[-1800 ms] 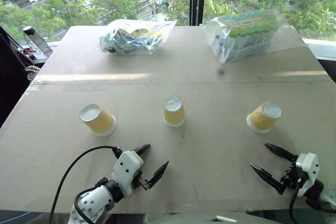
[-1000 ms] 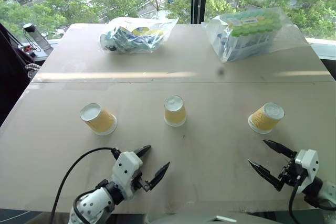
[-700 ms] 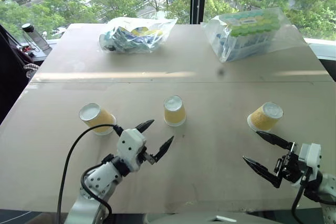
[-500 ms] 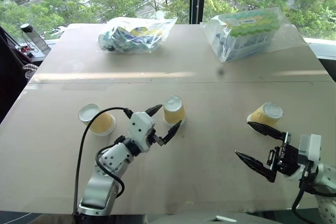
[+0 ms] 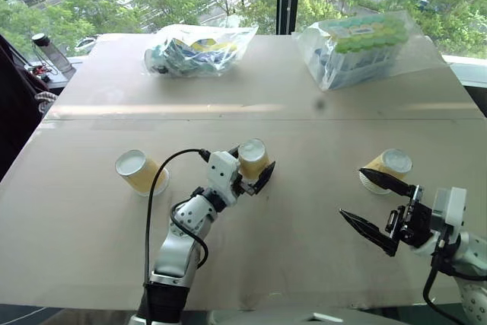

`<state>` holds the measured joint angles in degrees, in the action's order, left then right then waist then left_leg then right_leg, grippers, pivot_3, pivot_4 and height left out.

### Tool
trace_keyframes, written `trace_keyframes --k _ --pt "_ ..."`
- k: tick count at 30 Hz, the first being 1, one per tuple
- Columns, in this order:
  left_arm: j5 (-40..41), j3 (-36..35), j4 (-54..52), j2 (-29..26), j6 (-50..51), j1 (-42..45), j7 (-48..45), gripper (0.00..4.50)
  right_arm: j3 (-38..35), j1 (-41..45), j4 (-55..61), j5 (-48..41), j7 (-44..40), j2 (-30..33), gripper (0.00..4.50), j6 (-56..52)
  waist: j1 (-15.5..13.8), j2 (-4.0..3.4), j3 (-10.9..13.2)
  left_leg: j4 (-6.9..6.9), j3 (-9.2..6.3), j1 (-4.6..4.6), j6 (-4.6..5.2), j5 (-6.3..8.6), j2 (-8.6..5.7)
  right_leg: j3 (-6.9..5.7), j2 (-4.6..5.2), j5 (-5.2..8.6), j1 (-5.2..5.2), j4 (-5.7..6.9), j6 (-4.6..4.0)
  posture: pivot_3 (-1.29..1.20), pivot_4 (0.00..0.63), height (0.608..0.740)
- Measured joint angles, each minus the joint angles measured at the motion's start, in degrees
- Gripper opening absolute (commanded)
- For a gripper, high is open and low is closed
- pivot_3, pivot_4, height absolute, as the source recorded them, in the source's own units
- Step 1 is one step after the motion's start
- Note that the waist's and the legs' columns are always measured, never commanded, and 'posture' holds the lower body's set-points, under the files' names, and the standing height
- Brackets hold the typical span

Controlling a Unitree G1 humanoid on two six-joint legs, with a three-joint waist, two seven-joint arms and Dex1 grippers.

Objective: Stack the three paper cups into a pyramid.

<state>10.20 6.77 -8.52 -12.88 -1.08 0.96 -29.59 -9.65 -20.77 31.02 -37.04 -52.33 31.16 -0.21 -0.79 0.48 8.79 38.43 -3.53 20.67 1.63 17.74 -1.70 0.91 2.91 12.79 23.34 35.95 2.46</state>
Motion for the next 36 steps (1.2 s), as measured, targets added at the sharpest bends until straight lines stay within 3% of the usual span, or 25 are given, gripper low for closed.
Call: trace_keyframes --k 3,4,20,22,26,32,36 --pt "-0.59 -0.02 1.43 0.33 -1.50 0.53 0.68 2.32 0.00 1.24 0.31 -0.31 1.70 -0.36 4.50 -1.03 -0.04 0.00 0.00 0.01 -0.01 0.01 0.01 0.00 0.00 -0.01 -0.01 0.00 0.00 0.01 0.00 0.00 0.150 0.740" --pt "-0.99 -0.02 1.92 0.50 -1.84 0.96 1.06 2.11 0.00 1.46 0.37 -0.41 1.95 -0.43 4.50 -1.15 -0.09 0.01 0.00 0.02 -0.02 0.02 0.01 0.00 -0.01 -0.02 -0.01 0.00 0.00 0.01 0.00 0.00 0.150 0.740" --pt "-2.74 0.48 18.77 8.43 -0.53 17.70 5.42 2.11 0.17 3.76 0.49 0.21 4.61 -2.46 4.50 -1.93 0.03 0.08 -0.04 0.17 0.08 0.03 -0.13 -0.09 -0.09 -0.09 -0.24 -0.08 -0.01 0.06 0.13 0.00 0.150 0.740" --pt "-2.72 0.45 19.13 8.55 -0.52 18.09 5.55 3.07 0.17 3.71 0.49 0.52 4.67 -2.83 4.50 -1.78 -0.02 0.08 -0.04 0.17 0.05 0.04 -0.14 -0.10 -0.08 -0.10 -0.23 -0.08 -0.01 0.06 0.13 0.00 0.150 0.740" --pt "-2.51 0.44 18.81 7.85 -0.61 17.18 4.24 4.48 0.04 2.94 0.39 1.13 4.67 -3.71 4.50 -0.44 -0.01 0.07 -0.05 0.17 0.06 0.04 -0.14 -0.10 -0.07 -0.08 -0.22 -0.08 -0.01 0.06 0.13 0.00 0.150 0.740" --pt "0.15 -1.02 10.11 6.04 -0.28 16.21 2.81 4.48 -2.64 4.08 -1.69 5.71 7.48 -7.13 4.50 5.28 -0.02 0.07 -0.05 0.17 0.06 0.05 -0.16 -0.10 -0.07 -0.02 -0.04 -0.09 0.01 0.06 0.13 0.00 0.150 0.740" --pt "3.90 -3.47 -1.97 0.25 4.86 15.57 0.45 4.48 -7.12 5.52 -5.26 9.50 13.31 -9.58 4.50 8.37 0.01 0.06 -0.06 0.17 0.05 0.01 -0.21 -0.13 -0.05 0.03 -0.04 -0.09 0.01 0.19 0.12 0.00 0.150 0.740"
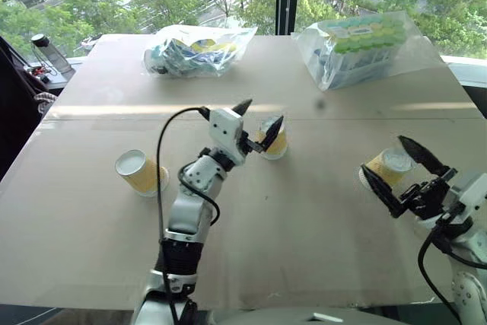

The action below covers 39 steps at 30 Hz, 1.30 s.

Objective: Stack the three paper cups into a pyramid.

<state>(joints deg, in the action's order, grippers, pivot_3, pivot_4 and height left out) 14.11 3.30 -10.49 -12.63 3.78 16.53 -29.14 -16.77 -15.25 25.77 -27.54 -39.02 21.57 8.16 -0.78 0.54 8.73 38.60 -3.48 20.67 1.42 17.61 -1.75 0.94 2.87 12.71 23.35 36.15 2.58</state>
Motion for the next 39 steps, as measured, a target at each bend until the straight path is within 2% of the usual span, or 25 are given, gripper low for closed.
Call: trace_keyframes --k 4,9,15,27,28,29,32,33,37,39 --pt "9.95 1.78 -10.93 -10.82 11.75 -3.48 -10.71 4.48 -2.71 -0.25 -2.56 2.54 5.70 -0.52 4.50 -1.53 0.00 -0.05 -0.01 -0.01 0.03 0.01 -0.01 0.00 -0.01 0.03 -0.08 0.01 0.06 0.11 -0.02 0.00 0.150 0.740" --pt "17.43 2.68 -16.74 -21.08 21.31 -1.94 -20.69 4.48 -2.66 -0.97 -2.84 2.23 8.16 0.30 4.50 -7.40 0.00 -0.07 -0.01 0.00 0.08 -0.04 0.01 -0.01 -0.02 0.02 -0.20 0.03 0.07 0.21 -0.04 0.00 0.150 0.740" --pt "19.82 2.96 -17.56 -22.84 25.96 0.08 -22.50 4.48 -0.15 -1.19 -2.71 0.69 7.95 1.10 4.50 -12.88 0.12 -0.07 -0.01 0.01 0.10 -0.06 0.01 -0.01 -0.01 0.05 -0.27 0.03 0.06 0.21 -0.04 0.00 0.150 0.740" --pt "21.67 2.38 -18.68 -21.65 25.61 1.07 -23.21 4.48 0.39 3.22 -6.62 0.97 8.60 1.18 4.50 -17.02 0.07 -0.06 0.00 0.01 0.11 -0.03 0.01 -0.01 -0.01 0.07 -0.26 0.02 0.07 0.19 -0.04 0.00 0.150 0.740" --pt "22.06 2.02 -19.36 -21.84 25.62 1.07 -23.55 4.50 0.39 3.44 -6.65 0.52 8.36 1.18 3.98 -17.47 0.06 -0.06 -0.01 0.00 0.08 -0.02 0.00 -0.01 -0.01 0.07 -0.26 0.03 0.07 0.19 -0.04 0.00 0.150 0.740" --pt "22.03 2.00 -19.95 -22.60 25.61 1.07 -24.18 4.50 0.39 3.95 -6.96 0.45 8.11 1.19 3.73 -17.67 0.11 -0.06 0.00 0.01 0.11 -0.03 0.01 -0.01 -0.01 0.08 -0.26 0.02 0.07 0.19 -0.03 0.00 0.150 0.740" --pt "21.94 2.00 -20.48 -23.28 25.60 1.07 -24.74 4.50 0.39 4.54 -7.61 0.33 7.99 1.19 2.36 -17.80 0.13 -0.06 -0.01 0.01 0.13 -0.04 0.01 -0.01 -0.01 0.09 -0.26 0.02 0.07 0.20 -0.03 0.00 0.150 0.740" --pt "21.88 2.00 -20.53 -23.30 25.60 1.05 -24.62 4.50 0.41 4.66 -7.65 0.32 7.72 1.19 2.21 -17.81 0.10 -0.06 -0.01 0.01 0.11 -0.03 0.01 -0.01 -0.01 0.07 -0.26 0.02 0.07 0.19 -0.03 0.00 0.150 0.740" --pt "21.87 1.67 -21.81 -23.26 25.60 -0.57 -23.54 4.50 1.24 5.65 -8.30 0.79 6.86 1.23 2.21 -17.56 0.19 -0.05 -0.01 0.01 0.12 -0.04 0.01 -0.01 0.00 0.10 -0.27 0.02 0.07 0.19 -0.03 0.00 0.150 0.740" --pt "21.95 0.49 -23.56 -22.30 25.70 -4.91 -20.87 4.50 3.26 7.96 -8.86 2.69 7.24 1.07 2.21 -17.51 1.04 -0.07 -0.01 0.00 0.26 -0.10 0.01 -0.01 0.03 0.26 -0.15 0.02 0.08 0.21 -0.03 0.00 0.150 0.740"
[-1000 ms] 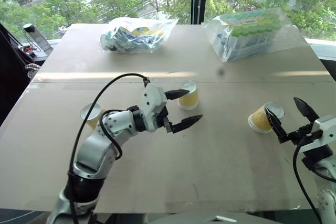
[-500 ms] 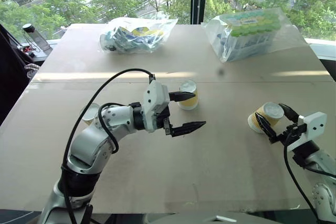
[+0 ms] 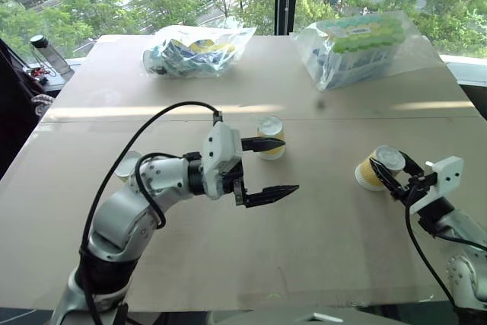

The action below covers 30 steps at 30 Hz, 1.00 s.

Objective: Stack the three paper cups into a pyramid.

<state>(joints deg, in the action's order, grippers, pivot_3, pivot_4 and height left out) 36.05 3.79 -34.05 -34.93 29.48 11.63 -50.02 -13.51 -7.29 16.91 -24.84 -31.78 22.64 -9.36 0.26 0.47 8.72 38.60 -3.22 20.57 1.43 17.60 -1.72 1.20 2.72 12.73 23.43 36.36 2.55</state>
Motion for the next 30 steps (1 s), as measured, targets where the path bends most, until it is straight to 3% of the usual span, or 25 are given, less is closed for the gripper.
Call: trace_keyframes --k 4,6,11,30 --pt "-3.40 -1.23 -3.28 1.73 -0.17 -10.25 7.30 4.50 5.24 6.20 -0.93 4.04 2.27 -0.68 2.21 -1.80 0.55 0.05 0.01 0.00 -0.12 0.05 -0.01 -0.01 0.02 0.16 0.00 -0.01 0.11 0.03 0.00 0.00 0.150 0.740" --pt "-7.43 -3.49 -6.02 5.55 -0.92 -16.68 15.16 4.50 8.59 11.92 -1.18 4.45 3.58 -1.58 2.21 -6.49 0.47 0.04 0.01 0.00 -0.11 0.05 -0.02 -0.01 0.02 0.23 0.03 -0.01 0.12 0.05 -0.01 0.00 0.150 0.740" --pt "-13.04 -3.96 -8.69 8.50 -3.83 -24.99 22.06 4.50 13.42 18.52 -2.99 4.15 3.25 -4.00 2.21 -11.49 -0.54 0.16 -0.05 -0.01 -0.27 0.14 -0.02 0.00 -0.04 0.07 0.09 -0.01 0.11 0.01 -0.03 0.00 0.150 0.740" --pt "-16.71 -3.62 -9.07 10.84 -8.56 -26.11 24.95 4.50 19.85 26.64 -13.65 9.28 2.28 -9.66 2.21 -8.31 0.52 0.18 -0.08 -0.01 -0.17 0.07 -0.02 0.00 -0.04 -0.12 0.05 -0.02 0.12 0.03 -0.04 0.00 0.150 0.740"
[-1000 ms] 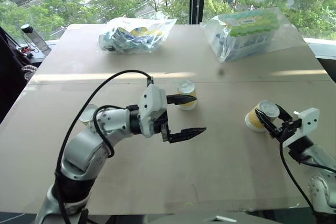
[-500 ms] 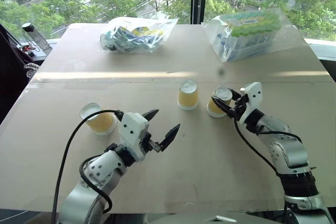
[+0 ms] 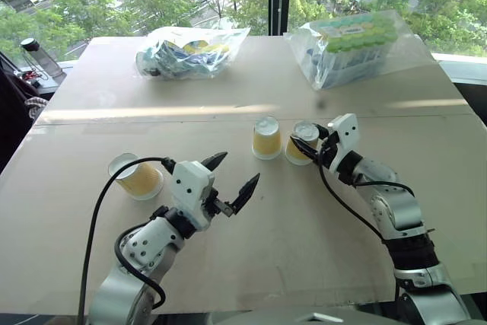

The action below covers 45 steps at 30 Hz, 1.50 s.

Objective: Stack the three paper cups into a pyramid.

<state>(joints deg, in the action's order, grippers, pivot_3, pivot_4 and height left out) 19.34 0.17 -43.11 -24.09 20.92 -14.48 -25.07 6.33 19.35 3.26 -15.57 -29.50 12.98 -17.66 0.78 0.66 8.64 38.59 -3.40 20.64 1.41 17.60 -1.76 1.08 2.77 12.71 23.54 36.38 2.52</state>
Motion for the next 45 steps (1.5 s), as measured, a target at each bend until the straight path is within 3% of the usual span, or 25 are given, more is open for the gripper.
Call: trace_keyframes --k 12,14,18,28,34,37,41,45 --pt "-0.40 0.40 0.00 0.34 -0.56 -1.48 0.22 4.50 0.24 2.18 -3.79 2.07 0.03 -1.75 2.21 2.37 0.02 0.01 -0.01 -0.01 -0.01 0.00 0.00 0.00 0.00 0.00 0.02 -0.01 0.00 0.01 -0.01 0.00 0.150 0.740" --pt "-0.67 0.43 0.00 0.48 -0.63 -1.48 0.32 4.50 0.21 2.18 -3.64 2.08 0.03 -1.80 3.14 2.14 0.03 0.01 -0.01 -0.02 -0.01 -0.01 0.00 0.00 0.01 0.00 0.02 -0.01 0.01 0.01 -0.01 0.00 0.150 0.740" --pt "-1.69 0.63 0.00 1.03 -2.08 -1.60 0.46 4.50 0.14 1.91 -3.77 1.94 0.05 -2.08 4.44 0.64 -0.01 0.00 0.00 -0.04 -0.02 0.03 0.00 0.00 0.00 0.01 0.03 -0.01 0.03 -0.01 -0.02 0.00 0.150 0.740" --pt "-8.05 0.35 -1.60 5.72 -8.55 -6.43 5.77 4.50 -3.32 -0.72 1.03 -2.33 -2.91 -0.05 4.44 1.61 -0.07 -0.02 0.01 -0.19 -0.07 0.13 0.01 0.02 0.01 0.09 0.12 -0.01 0.04 -0.25 -0.01 0.00 0.150 0.740" --pt "-11.79 -1.43 -8.00 12.78 -14.11 -17.87 12.41 4.50 -4.78 -16.71 14.20 -6.28 -11.56 14.08 4.44 -3.46 -0.96 -0.01 0.01 -0.21 -0.07 0.32 0.44 0.28 -0.02 0.00 0.30 0.00 0.02 -0.59 0.01 0.00 0.150 0.740" --pt "-15.87 -3.44 -7.90 18.08 -15.42 -22.07 18.00 4.50 -5.78 -25.52 16.47 -8.71 -22.39 20.90 4.44 1.93 -1.33 0.00 0.07 -0.19 0.01 0.23 0.56 0.34 -0.02 0.02 0.25 0.01 -0.04 -0.60 0.04 0.00 0.150 0.740" --pt "-20.52 -9.27 -4.52 21.04 -16.18 -24.15 23.54 4.50 -9.21 -26.84 20.23 -17.18 -29.15 20.27 4.44 5.43 -0.83 0.32 0.27 -0.08 0.01 0.04 0.55 0.33 0.18 -0.12 -0.11 0.20 -0.16 -0.50 0.16 0.00 0.150 0.740" --pt "-20.39 -11.67 -2.05 21.79 -16.52 -20.30 24.96 4.50 -9.33 -25.48 22.99 -21.68 -31.87 19.48 4.44 6.28 -1.51 0.44 0.29 0.19 -0.11 -0.10 0.54 0.32 0.31 -0.35 -0.43 0.25 -0.43 -0.46 0.03 0.00 0.150 0.740"
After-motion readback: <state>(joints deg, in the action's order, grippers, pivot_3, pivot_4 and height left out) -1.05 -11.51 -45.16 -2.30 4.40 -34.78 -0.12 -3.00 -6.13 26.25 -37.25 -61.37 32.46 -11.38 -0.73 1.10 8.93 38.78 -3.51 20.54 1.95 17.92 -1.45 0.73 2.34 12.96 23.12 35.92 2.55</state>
